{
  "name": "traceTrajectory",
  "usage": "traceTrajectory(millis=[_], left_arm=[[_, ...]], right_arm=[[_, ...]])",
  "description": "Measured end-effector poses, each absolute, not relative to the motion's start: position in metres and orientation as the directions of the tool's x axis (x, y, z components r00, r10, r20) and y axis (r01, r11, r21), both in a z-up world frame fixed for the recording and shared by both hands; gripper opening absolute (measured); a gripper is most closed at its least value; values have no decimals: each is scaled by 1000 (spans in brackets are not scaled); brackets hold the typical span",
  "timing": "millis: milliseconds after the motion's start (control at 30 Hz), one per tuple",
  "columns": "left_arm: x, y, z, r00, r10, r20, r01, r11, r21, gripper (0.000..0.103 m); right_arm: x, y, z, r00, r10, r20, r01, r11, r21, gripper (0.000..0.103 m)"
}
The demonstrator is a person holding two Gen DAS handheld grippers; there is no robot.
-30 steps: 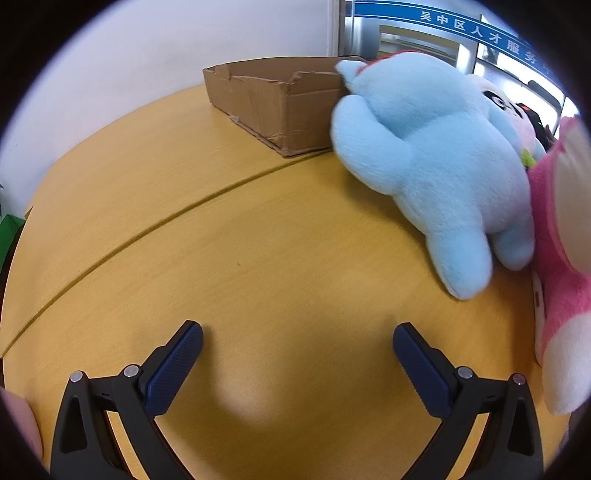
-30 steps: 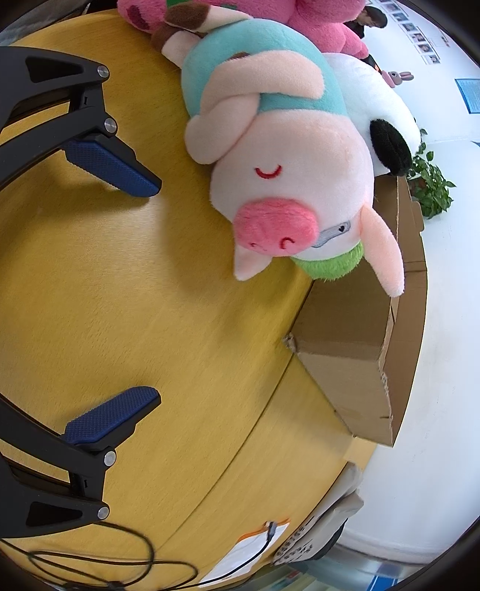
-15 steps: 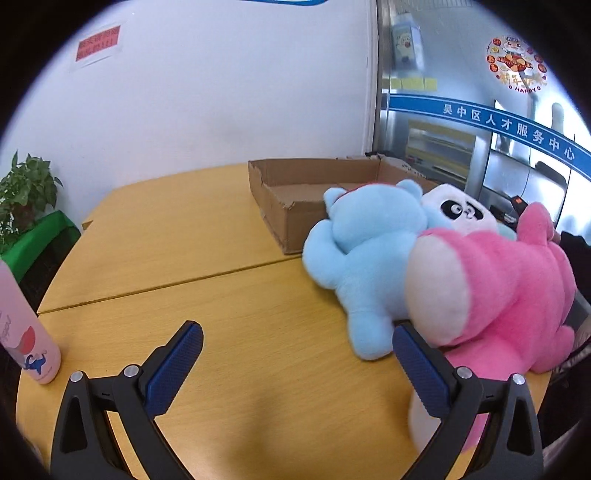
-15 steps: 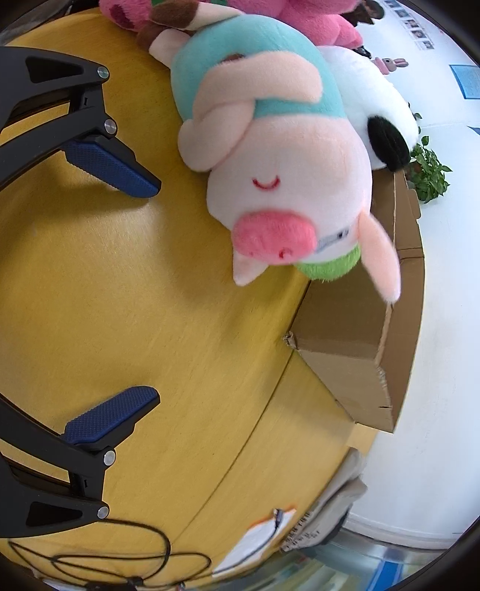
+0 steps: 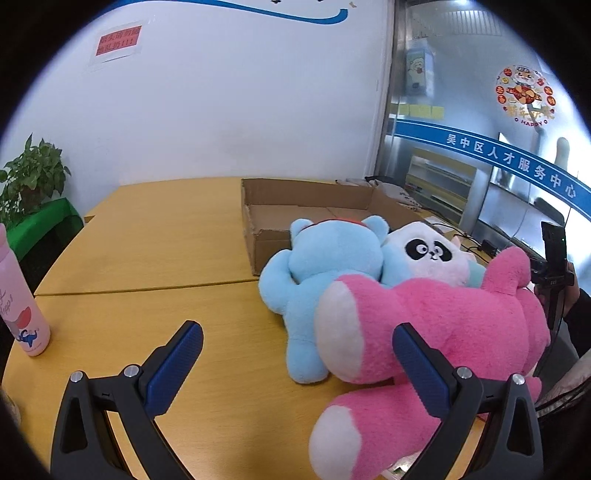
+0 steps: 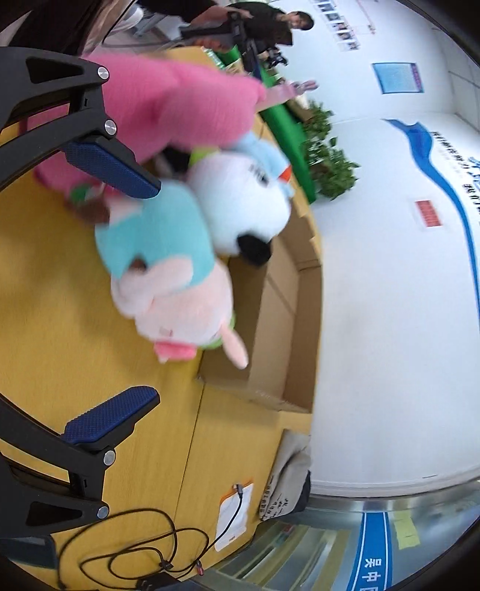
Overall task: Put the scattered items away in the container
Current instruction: 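Move both tools to the large pink bear and close around its body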
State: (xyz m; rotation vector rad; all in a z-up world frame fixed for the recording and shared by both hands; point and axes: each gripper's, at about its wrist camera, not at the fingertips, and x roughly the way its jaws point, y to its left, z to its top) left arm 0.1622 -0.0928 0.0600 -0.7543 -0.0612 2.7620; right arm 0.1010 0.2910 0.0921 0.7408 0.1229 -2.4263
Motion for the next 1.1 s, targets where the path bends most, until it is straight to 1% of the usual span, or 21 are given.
traceTrajectory(millis=[167,267,367,500,667,867,1100], left_arm=[[182,-74,74,-809,381,-447,-353,-924,-148,102],[187,-54,77,-780,436,-448,-417,-897,-147,102],[186,-34,71,-738,486,-468,-472,-868,-156,102],[178,-18,55,-714,490,-499,-470,-865,-176,102],[168,-12,40,-700,488,-522,-446,-869,-215,102],[155,0,19,-638,494,-590,-443,-863,-244,102],[145,2,12,-621,523,-584,-433,-850,-300,103]], right_arm=[[138,267,96,-649,-575,-498,598,-790,133,103],[149,252,90,-620,-607,-497,617,-769,169,103],[153,241,82,-598,-632,-493,626,-753,205,103],[160,228,71,-576,-629,-521,626,-750,213,103],[158,220,67,-559,-638,-529,618,-747,246,103],[153,213,62,-522,-663,-537,625,-726,288,103],[143,205,61,-488,-682,-545,643,-703,304,103]])
